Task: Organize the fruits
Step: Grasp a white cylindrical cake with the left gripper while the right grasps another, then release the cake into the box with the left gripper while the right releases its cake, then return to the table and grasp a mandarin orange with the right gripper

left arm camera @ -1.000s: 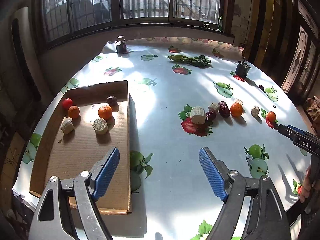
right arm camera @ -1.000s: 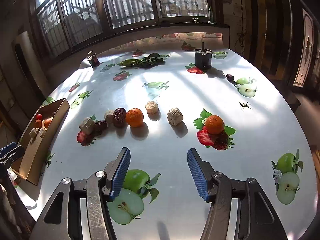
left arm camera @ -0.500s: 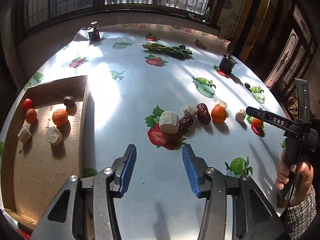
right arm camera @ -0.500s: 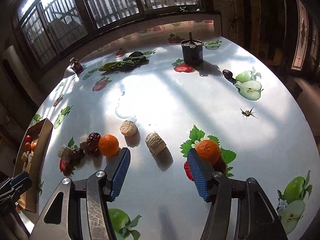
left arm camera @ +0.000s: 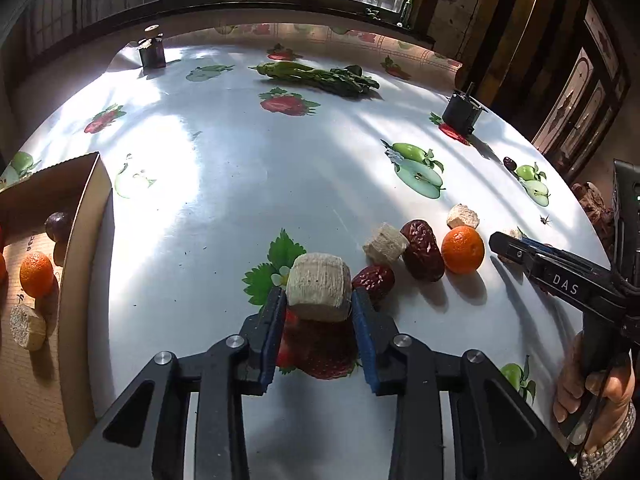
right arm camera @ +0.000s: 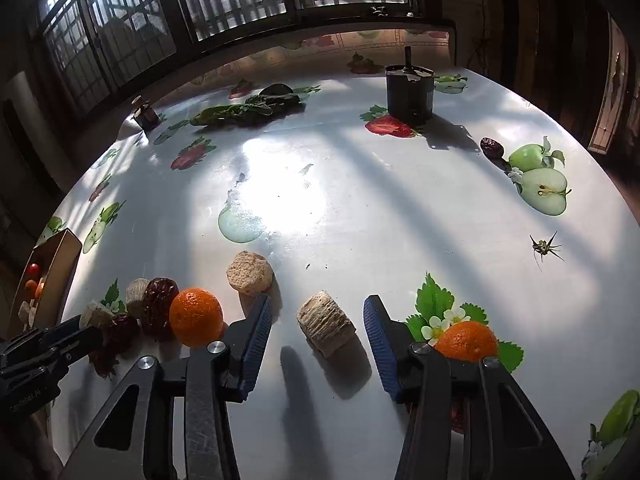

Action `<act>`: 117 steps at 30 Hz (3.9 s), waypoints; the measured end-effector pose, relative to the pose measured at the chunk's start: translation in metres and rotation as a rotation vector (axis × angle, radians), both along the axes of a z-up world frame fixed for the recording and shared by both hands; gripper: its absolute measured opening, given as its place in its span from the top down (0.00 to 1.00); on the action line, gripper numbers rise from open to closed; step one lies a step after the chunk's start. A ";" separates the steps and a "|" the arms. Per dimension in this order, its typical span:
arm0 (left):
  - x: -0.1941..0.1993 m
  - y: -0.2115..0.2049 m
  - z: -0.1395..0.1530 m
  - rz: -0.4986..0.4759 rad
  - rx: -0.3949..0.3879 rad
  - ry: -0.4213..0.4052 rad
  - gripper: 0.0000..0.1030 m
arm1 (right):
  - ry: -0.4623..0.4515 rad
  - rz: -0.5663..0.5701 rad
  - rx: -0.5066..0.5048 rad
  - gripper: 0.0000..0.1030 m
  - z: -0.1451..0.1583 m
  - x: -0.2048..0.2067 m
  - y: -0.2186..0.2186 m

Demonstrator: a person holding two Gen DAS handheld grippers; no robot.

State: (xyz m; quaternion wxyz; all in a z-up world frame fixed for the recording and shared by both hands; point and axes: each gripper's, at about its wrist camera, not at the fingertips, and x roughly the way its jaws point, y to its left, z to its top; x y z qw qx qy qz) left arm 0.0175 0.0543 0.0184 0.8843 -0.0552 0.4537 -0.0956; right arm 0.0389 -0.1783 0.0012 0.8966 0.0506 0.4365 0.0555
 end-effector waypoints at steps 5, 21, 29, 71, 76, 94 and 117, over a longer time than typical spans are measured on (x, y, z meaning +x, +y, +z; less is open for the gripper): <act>0.002 0.000 -0.006 -0.018 -0.042 -0.001 0.65 | -0.015 0.010 -0.029 0.69 0.000 -0.003 0.004; -0.006 0.004 -0.001 -0.008 -0.070 -0.053 0.68 | -0.027 -0.012 -0.055 0.71 0.002 -0.014 0.006; -0.066 0.022 0.048 -0.018 -0.117 -0.146 0.68 | 0.021 0.103 0.087 0.70 0.064 -0.072 0.013; -0.112 0.278 0.048 0.494 0.050 -0.007 0.42 | 0.110 0.665 -0.069 0.69 0.000 -0.069 0.383; -0.142 0.255 0.086 0.544 0.194 -0.152 0.16 | 0.083 0.653 0.039 0.49 0.023 -0.075 0.365; -0.178 0.177 0.112 0.486 0.237 -0.238 0.16 | 0.007 0.525 0.062 0.42 0.050 -0.112 0.247; -0.143 0.103 0.076 0.224 0.074 -0.122 0.16 | 0.027 -0.013 0.056 0.42 0.043 -0.096 -0.038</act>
